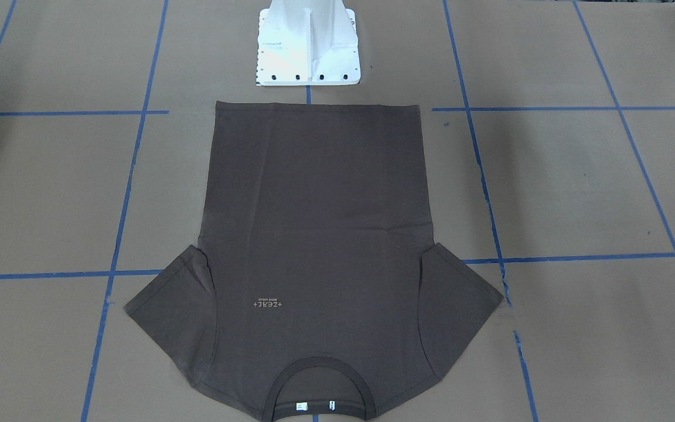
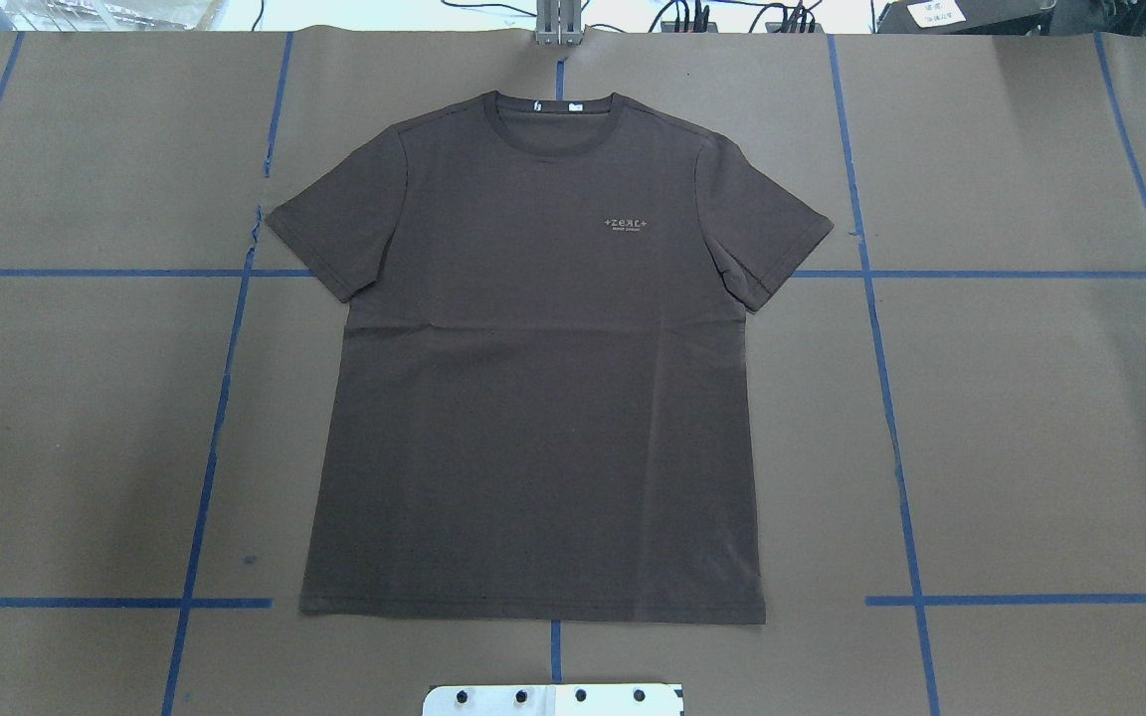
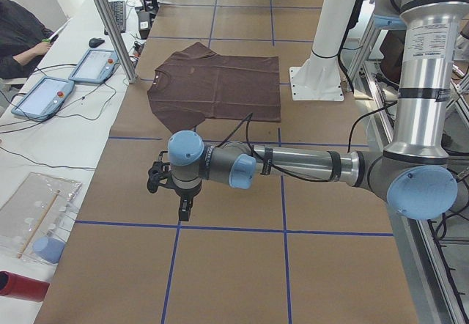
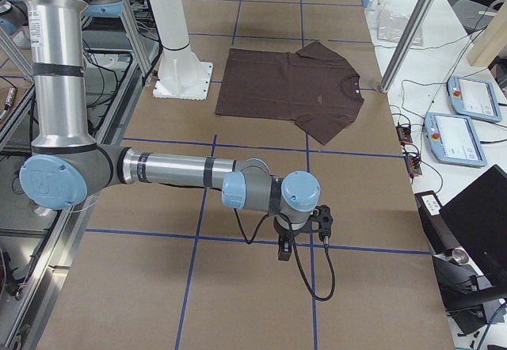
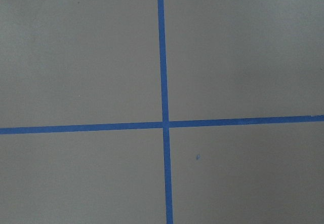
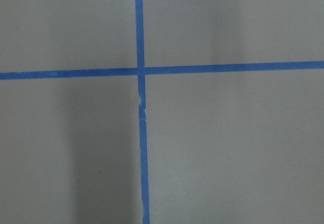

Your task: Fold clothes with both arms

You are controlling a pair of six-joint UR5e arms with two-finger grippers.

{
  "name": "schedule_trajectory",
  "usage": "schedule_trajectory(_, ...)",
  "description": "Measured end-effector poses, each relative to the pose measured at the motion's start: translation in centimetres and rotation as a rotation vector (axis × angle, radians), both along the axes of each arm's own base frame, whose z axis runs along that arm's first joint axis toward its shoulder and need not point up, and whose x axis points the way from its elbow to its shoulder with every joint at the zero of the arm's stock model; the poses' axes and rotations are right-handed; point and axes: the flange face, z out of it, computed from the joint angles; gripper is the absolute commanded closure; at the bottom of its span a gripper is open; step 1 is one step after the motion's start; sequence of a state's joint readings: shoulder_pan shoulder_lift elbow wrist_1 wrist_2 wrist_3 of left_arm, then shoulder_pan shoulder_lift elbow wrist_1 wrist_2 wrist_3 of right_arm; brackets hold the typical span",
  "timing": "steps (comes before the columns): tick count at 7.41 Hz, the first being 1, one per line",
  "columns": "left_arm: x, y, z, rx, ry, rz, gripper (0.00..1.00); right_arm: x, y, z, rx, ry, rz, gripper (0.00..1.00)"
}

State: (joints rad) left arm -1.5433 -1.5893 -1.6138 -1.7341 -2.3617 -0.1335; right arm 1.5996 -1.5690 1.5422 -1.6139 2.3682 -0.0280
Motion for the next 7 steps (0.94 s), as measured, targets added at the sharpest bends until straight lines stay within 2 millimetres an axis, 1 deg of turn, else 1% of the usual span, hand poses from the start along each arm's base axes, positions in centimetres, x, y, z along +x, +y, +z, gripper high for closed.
schedule_trajectory(2,0.0,-0.1,-0.1,0.001,0.003,0.000,0.00,0.0,-0.3,-1.0,0.032,-0.002,0.000,0.00)
schedule_trajectory(3,0.1,-0.6,-0.7,0.013,0.006,-0.001,0.00,-0.1,-0.9,-1.7,0.050,-0.002,-0.003,0.00)
schedule_trajectory(4,0.2,-1.8,-2.2,0.043,0.009,0.000,0.00,-0.5,-1.6,-2.5,0.085,-0.003,-0.011,0.00)
schedule_trajectory(5,0.4,-3.2,-3.8,0.085,0.011,0.003,0.00,-1.6,-2.8,-3.9,0.172,-0.008,-0.032,0.00)
schedule_trajectory(6,0.7,-4.1,-4.6,0.136,0.012,0.007,0.00,-3.3,-4.5,-5.6,0.268,-0.019,-0.062,0.00)
schedule_trajectory(7,0.9,-4.5,-4.9,0.188,0.014,0.011,0.00,-5.8,-6.1,-7.4,0.319,-0.050,-0.088,0.00)
